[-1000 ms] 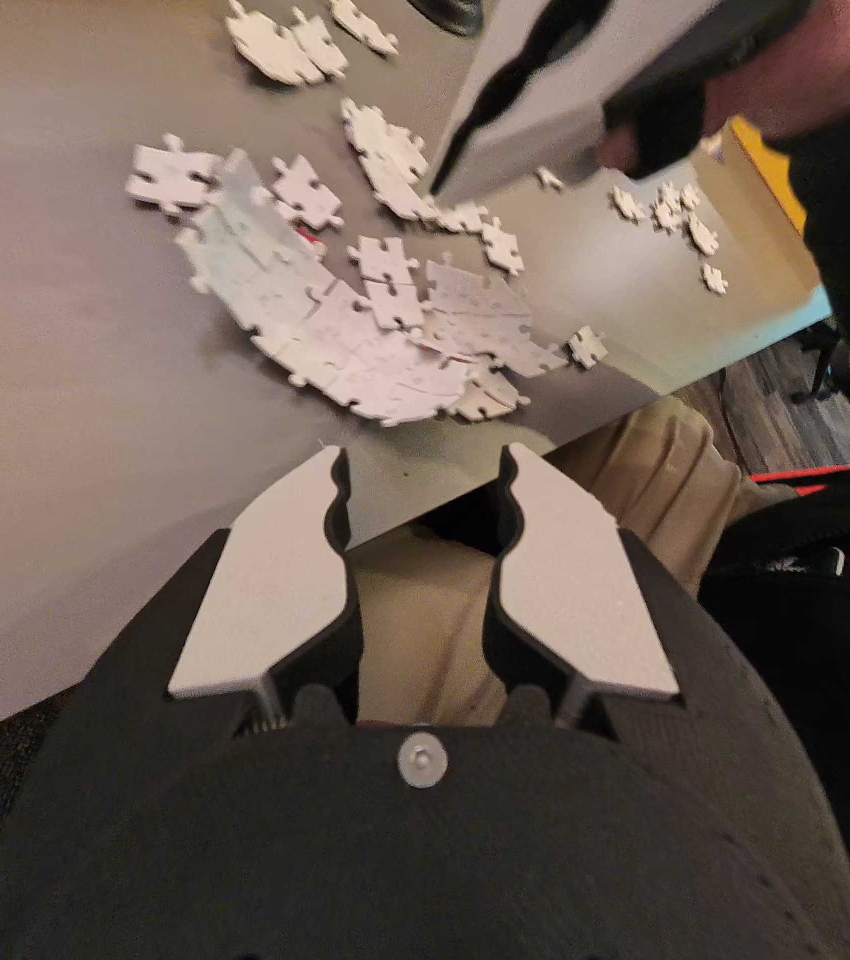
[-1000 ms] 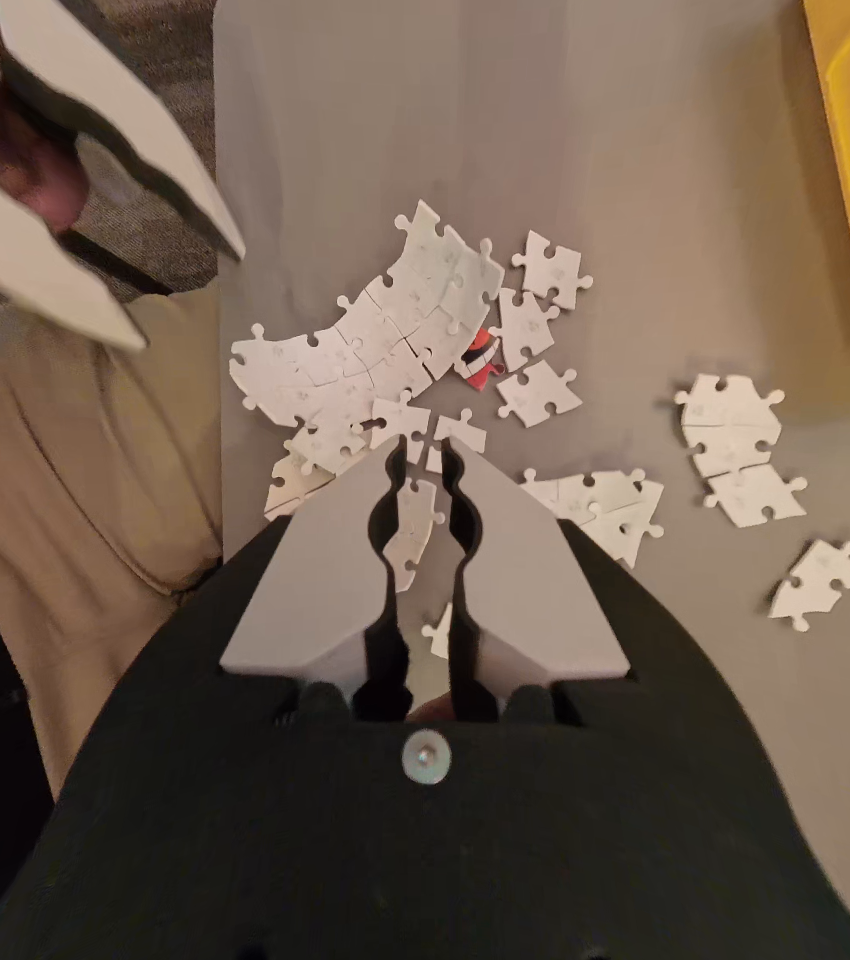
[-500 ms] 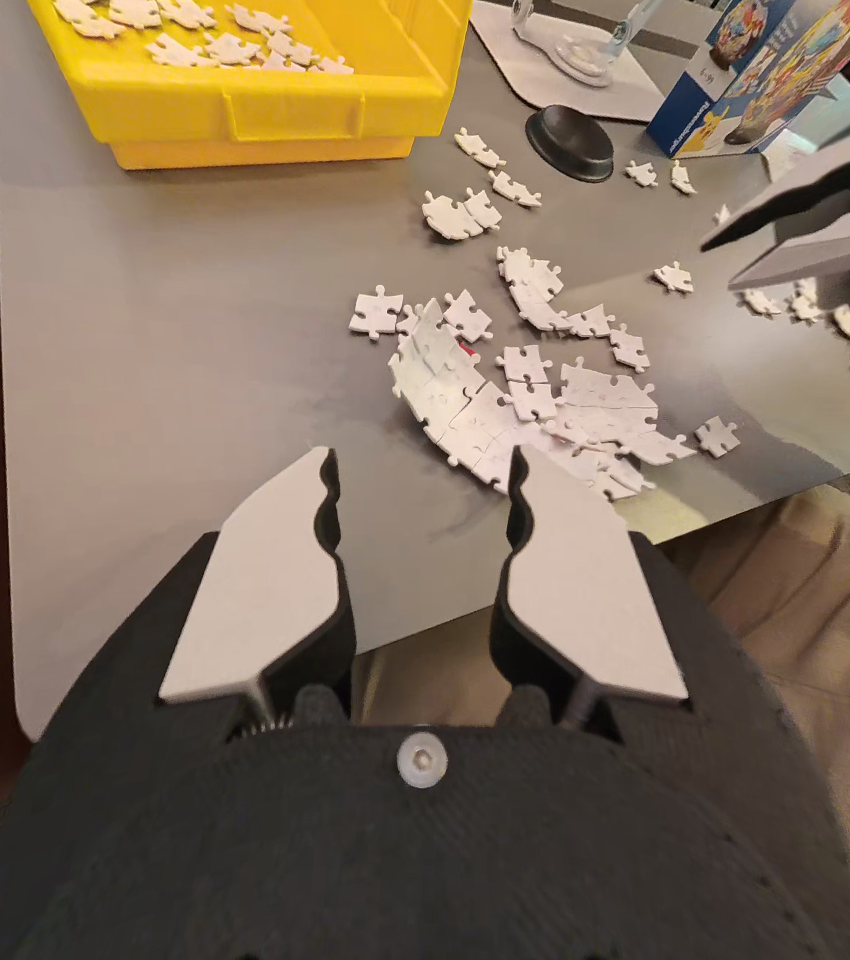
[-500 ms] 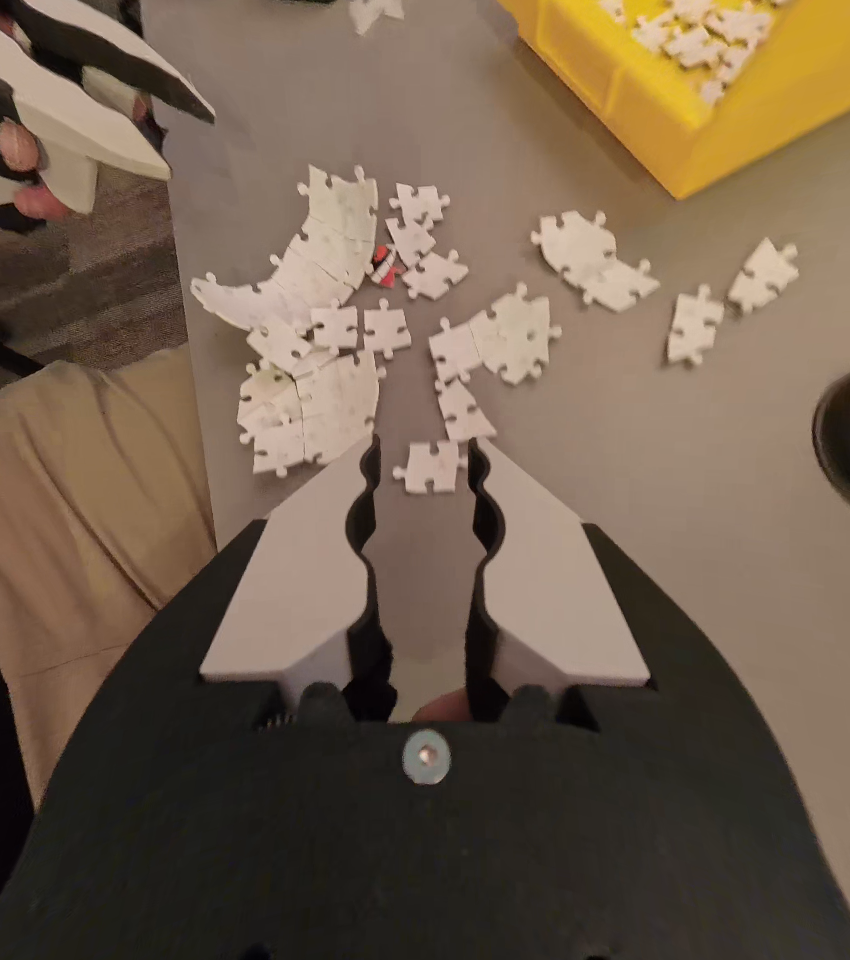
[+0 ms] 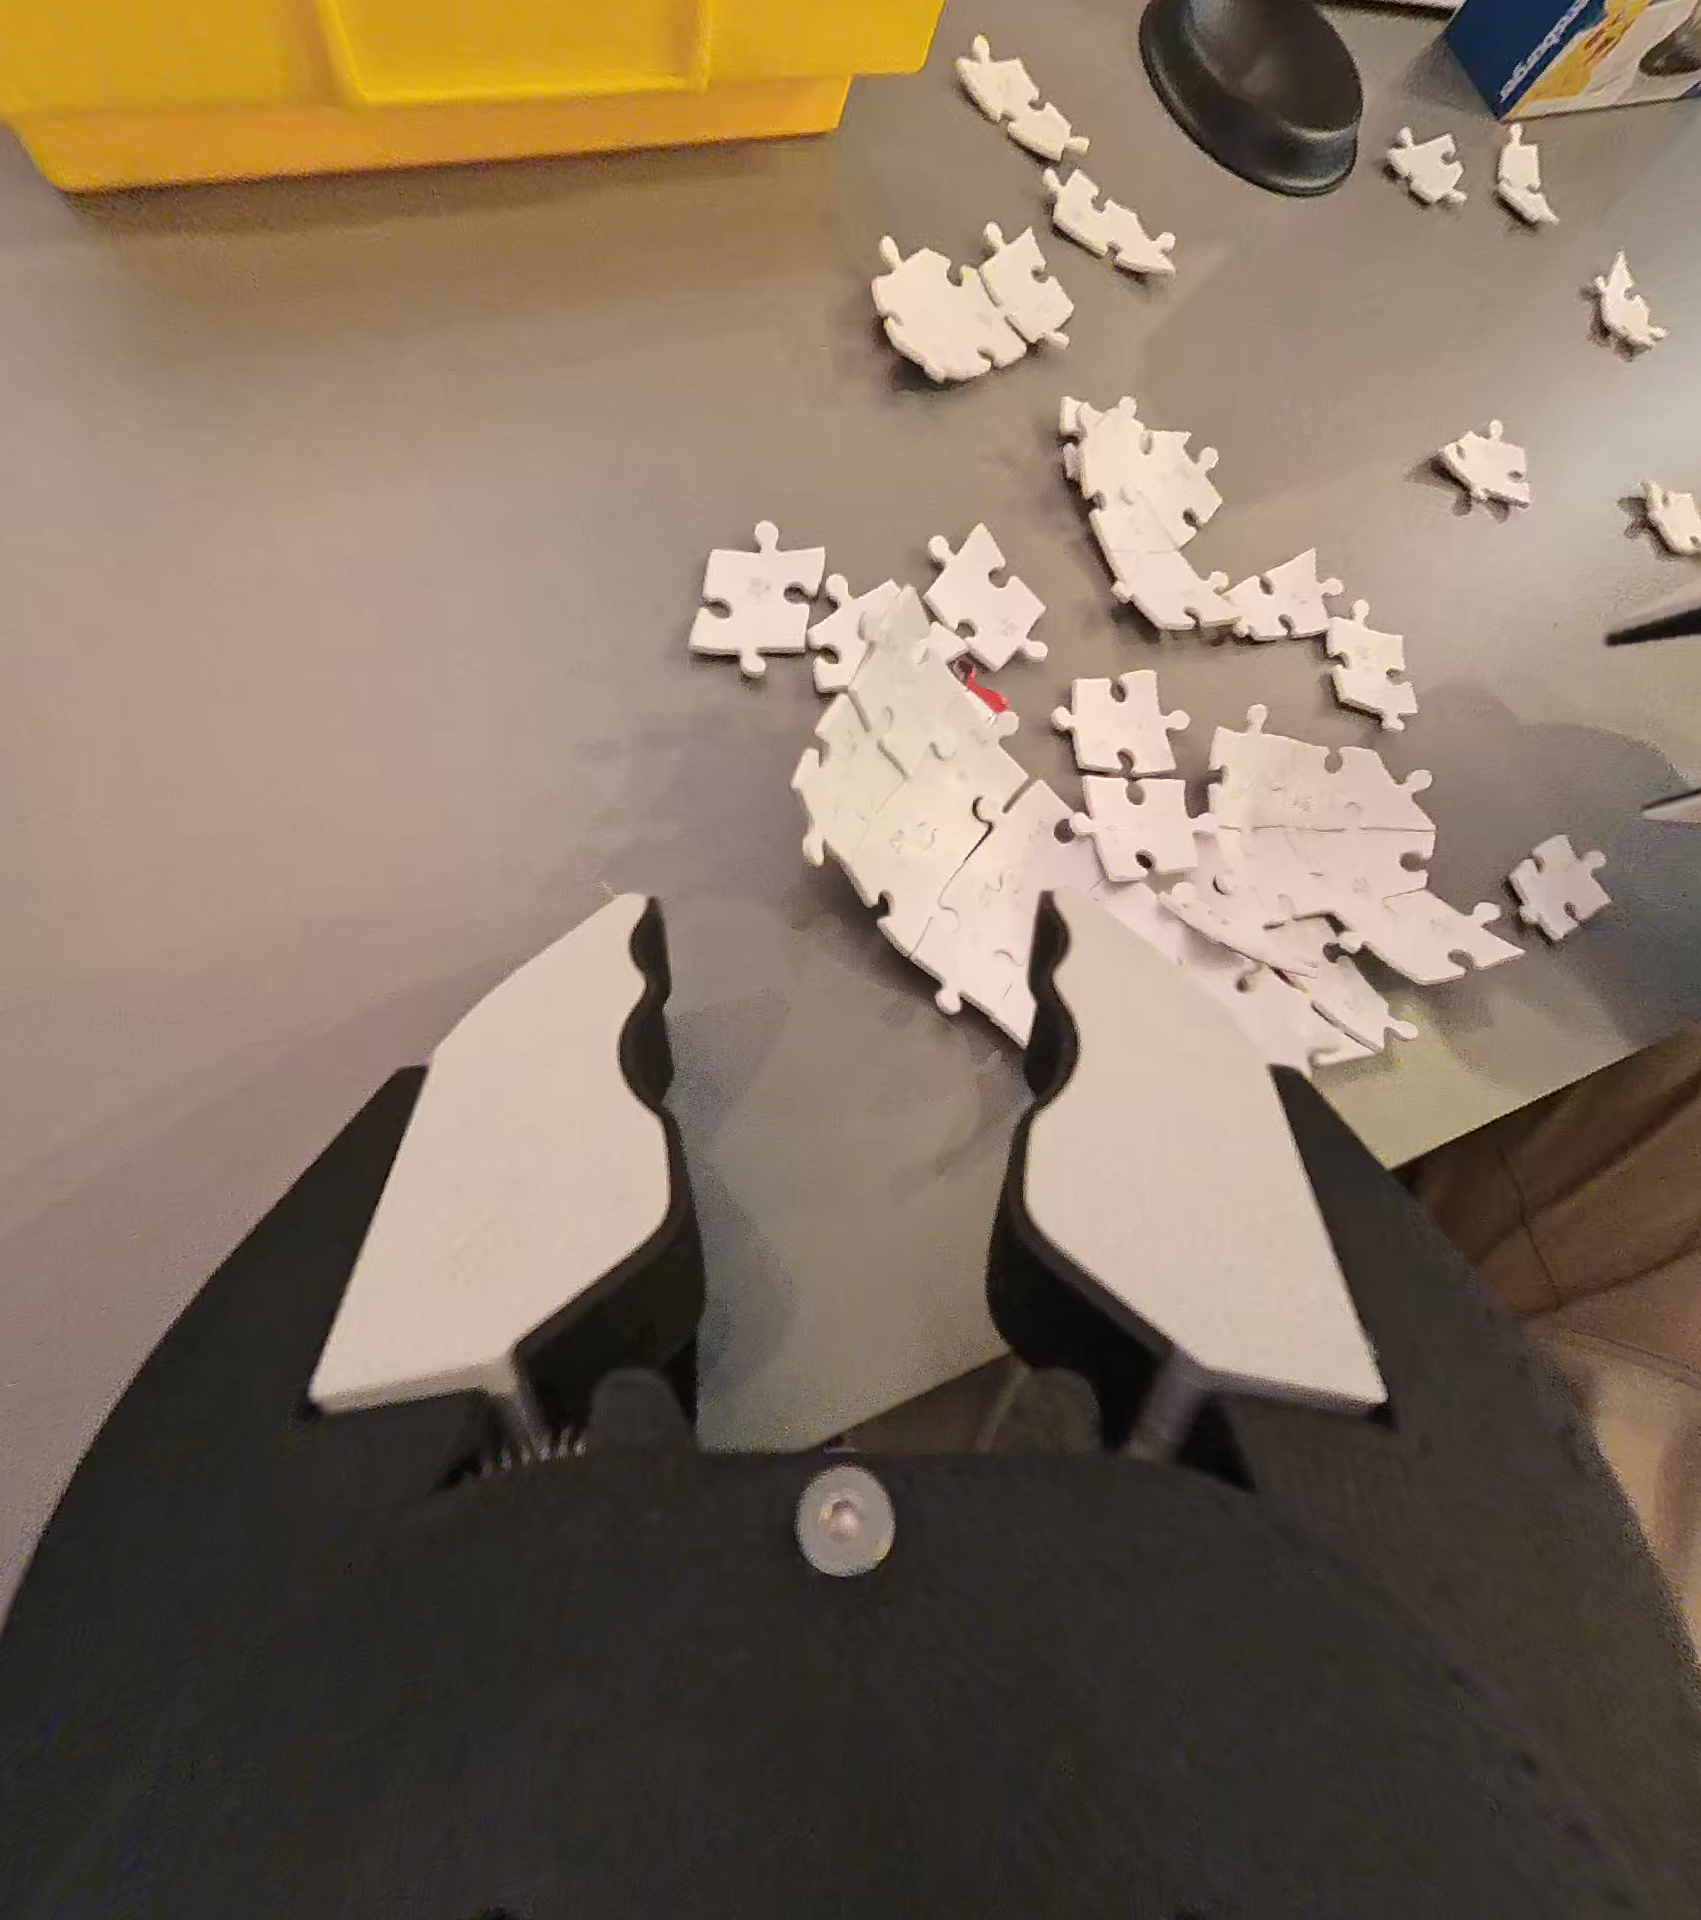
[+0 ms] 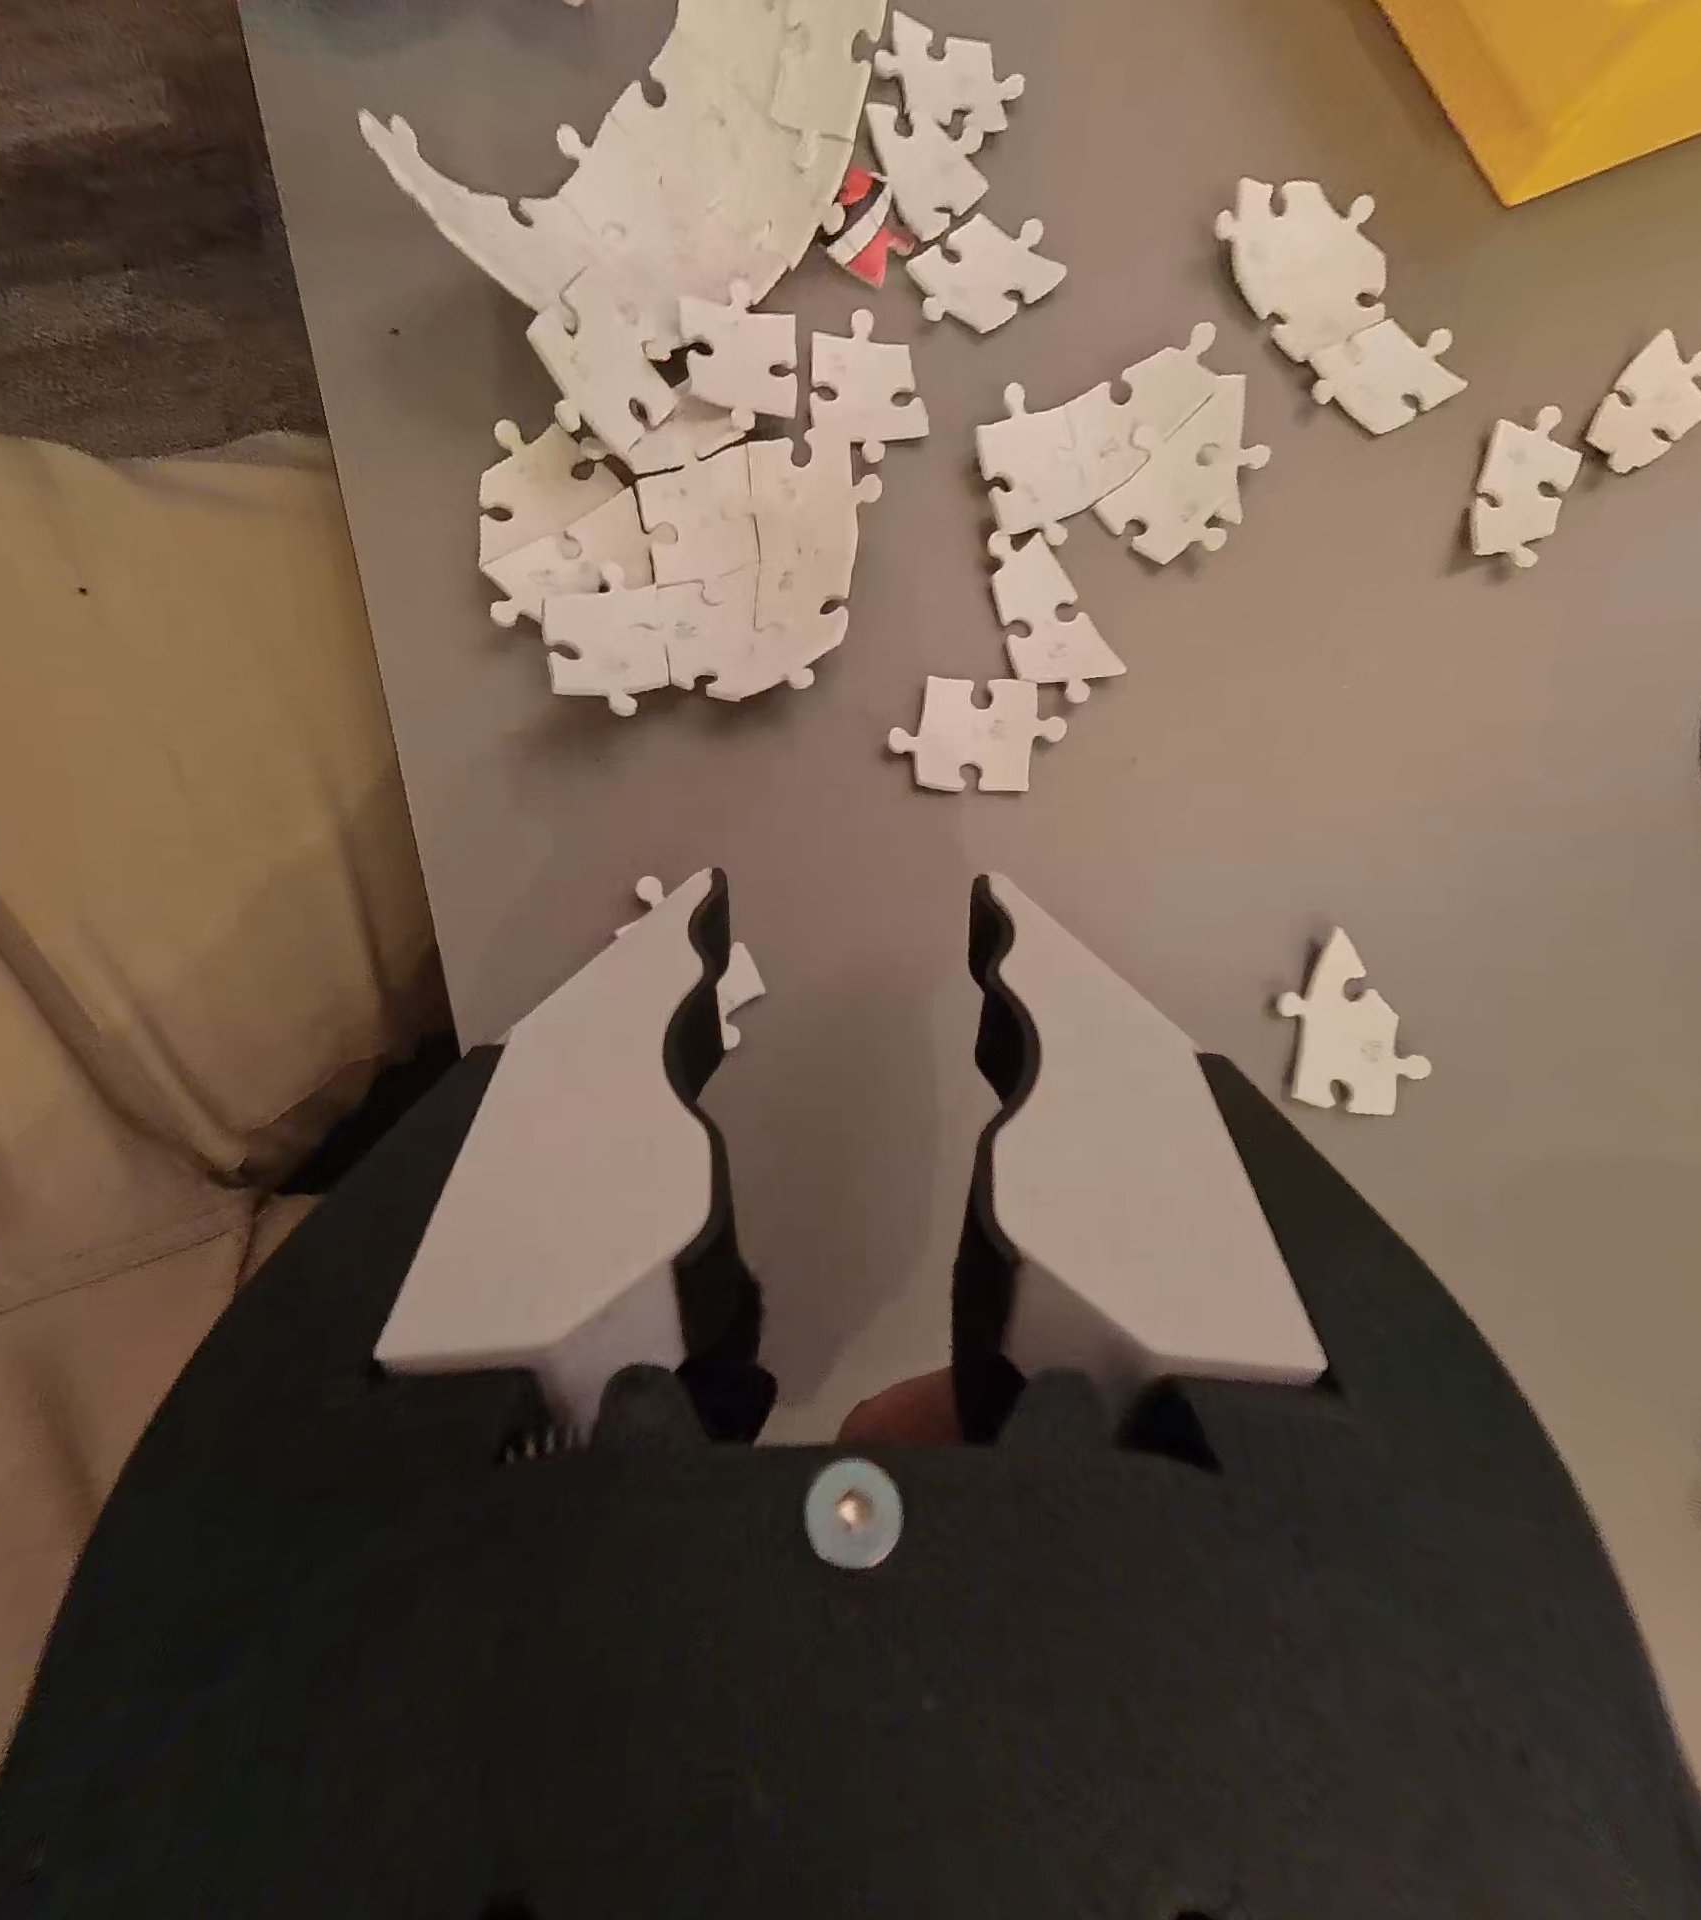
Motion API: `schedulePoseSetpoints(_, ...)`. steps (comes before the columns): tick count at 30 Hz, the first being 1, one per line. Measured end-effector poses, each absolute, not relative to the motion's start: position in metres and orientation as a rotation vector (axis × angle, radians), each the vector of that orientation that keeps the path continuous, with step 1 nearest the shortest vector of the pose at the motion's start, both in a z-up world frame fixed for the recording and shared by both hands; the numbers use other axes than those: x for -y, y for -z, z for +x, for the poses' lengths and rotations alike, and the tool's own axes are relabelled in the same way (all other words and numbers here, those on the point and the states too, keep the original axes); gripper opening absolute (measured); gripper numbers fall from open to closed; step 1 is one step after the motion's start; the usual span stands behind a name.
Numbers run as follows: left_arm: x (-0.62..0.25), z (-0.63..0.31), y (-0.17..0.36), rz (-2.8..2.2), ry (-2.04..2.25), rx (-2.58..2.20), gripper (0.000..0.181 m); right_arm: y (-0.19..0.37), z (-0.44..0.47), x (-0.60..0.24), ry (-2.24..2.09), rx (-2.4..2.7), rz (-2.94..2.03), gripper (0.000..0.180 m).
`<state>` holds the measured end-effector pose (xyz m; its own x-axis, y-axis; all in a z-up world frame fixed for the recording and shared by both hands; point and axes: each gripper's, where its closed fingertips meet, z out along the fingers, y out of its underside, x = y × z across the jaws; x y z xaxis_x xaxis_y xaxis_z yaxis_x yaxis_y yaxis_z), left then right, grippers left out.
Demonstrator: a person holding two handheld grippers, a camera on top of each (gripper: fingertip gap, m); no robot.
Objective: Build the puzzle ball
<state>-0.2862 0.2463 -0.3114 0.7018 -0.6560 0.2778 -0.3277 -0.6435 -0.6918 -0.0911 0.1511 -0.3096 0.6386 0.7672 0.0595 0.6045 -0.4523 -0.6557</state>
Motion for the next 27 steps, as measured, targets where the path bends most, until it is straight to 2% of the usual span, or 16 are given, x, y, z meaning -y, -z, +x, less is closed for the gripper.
schedulePoseSetpoints(4, -0.248, -0.279, 0.319, -2.307, 0.739, -0.774, 0.055, 0.312, -0.092, -0.151, -0.312, 1.065, -2.205, 0.044)
schedulePoseSetpoints(14, -0.249, -0.262, 0.324, -2.295, 0.861, -0.790, 0.007, 0.319, -0.093, -0.154, -0.329, 1.059, -2.218, 0.043)
schedulePoseSetpoints(27, -0.263, -0.286, 0.306, -2.297, 0.811, -0.831, 0.002, 0.327, -0.088, -0.156, -0.330, 1.054, -2.230, 0.042)
